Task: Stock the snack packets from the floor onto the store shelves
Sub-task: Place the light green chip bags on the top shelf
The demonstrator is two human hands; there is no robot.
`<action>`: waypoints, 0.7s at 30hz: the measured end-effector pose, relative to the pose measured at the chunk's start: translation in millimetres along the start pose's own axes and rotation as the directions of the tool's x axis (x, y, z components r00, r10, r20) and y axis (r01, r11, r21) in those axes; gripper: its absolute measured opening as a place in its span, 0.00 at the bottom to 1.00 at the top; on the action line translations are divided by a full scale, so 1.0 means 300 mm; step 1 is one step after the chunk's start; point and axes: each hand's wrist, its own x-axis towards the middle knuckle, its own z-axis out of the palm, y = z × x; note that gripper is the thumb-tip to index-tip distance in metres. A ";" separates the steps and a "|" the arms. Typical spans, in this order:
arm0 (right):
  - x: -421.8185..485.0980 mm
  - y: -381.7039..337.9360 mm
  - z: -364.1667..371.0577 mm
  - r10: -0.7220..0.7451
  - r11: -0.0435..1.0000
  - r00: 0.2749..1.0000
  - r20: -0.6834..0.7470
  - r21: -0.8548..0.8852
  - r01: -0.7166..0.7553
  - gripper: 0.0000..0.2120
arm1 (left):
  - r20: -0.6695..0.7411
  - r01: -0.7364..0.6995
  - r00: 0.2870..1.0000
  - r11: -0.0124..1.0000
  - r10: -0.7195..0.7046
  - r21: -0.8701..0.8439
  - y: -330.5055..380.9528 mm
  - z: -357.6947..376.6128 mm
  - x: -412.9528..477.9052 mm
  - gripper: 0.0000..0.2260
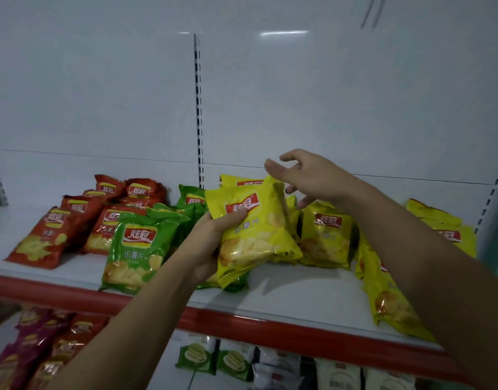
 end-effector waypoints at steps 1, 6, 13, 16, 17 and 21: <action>-0.003 -0.005 0.013 0.002 0.998 1.000 0.021 -0.055 -0.001 0.35 | 0.017 0.007 1.000 1.000 -0.006 -0.011 -0.006 0.014 -0.003 0.25; -0.014 0.005 0.037 0.053 0.998 0.995 0.083 0.013 -0.054 0.17 | 0.159 0.159 0.980 0.957 -0.122 -0.243 -0.041 0.044 -0.007 0.33; -0.024 -0.003 0.053 0.119 0.882 0.992 0.035 0.454 -0.122 0.05 | 0.178 0.180 0.975 0.945 -0.134 -0.273 -0.083 -0.013 0.013 0.25; -0.017 -0.014 0.038 0.131 0.762 0.990 -0.053 0.644 -0.066 0.07 | 0.116 0.155 0.984 0.970 -0.135 -0.189 -0.061 -0.027 -0.006 0.16; -0.012 -0.013 0.027 0.144 0.731 0.984 -0.101 0.681 -0.037 0.06 | 0.078 0.154 0.987 0.969 -0.141 -0.193 -0.055 -0.040 -0.011 0.19; 0.023 0.027 -0.038 0.233 0.716 0.914 -0.331 0.695 0.069 0.03 | -0.032 0.093 0.995 0.984 -0.099 -0.151 -0.026 -0.124 -0.013 0.22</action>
